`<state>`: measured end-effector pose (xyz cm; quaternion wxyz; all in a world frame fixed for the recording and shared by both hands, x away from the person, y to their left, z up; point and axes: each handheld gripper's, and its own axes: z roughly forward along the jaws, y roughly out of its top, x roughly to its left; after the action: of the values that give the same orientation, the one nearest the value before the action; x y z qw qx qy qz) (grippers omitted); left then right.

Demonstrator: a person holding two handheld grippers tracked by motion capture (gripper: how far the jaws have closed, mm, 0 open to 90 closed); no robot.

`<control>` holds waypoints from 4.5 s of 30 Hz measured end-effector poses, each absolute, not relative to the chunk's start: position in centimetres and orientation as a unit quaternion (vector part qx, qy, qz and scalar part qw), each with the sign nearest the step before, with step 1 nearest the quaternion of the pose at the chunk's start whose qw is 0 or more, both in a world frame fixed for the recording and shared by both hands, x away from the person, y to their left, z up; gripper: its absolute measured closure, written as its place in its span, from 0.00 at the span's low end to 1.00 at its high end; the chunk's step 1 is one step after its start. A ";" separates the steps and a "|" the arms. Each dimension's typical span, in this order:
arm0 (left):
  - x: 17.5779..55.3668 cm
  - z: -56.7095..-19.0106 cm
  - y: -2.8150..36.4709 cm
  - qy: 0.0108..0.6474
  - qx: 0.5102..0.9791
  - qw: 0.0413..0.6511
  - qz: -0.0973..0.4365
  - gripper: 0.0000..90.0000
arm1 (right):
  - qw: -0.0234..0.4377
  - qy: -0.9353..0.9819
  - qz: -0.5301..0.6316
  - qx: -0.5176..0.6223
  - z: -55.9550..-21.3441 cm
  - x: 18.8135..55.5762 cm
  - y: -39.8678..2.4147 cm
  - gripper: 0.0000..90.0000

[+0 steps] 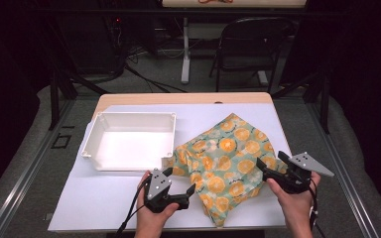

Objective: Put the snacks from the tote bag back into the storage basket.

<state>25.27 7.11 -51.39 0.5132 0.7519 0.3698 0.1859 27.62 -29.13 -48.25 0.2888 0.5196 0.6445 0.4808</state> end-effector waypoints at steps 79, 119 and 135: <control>29.7 -48.6 5.4 0.302 0.812 0.487 0.109 1.00 | 0.243 0.723 0.483 0.430 -50.8 23.0 -24.9 0.87; 38.7 -48.9 2.9 0.413 0.770 0.430 0.226 0.89 | 0.285 0.701 0.456 0.469 -48.6 39.9 -22.7 1.00; 36.1 -48.6 3.6 0.370 0.786 0.467 0.164 0.42 | 0.228 0.697 0.483 0.479 -49.5 38.0 -24.5 0.58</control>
<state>36.12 3.64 -48.62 0.4674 0.7857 0.3703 0.1645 37.96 -24.54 -49.49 0.2283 0.4789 0.6966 0.4831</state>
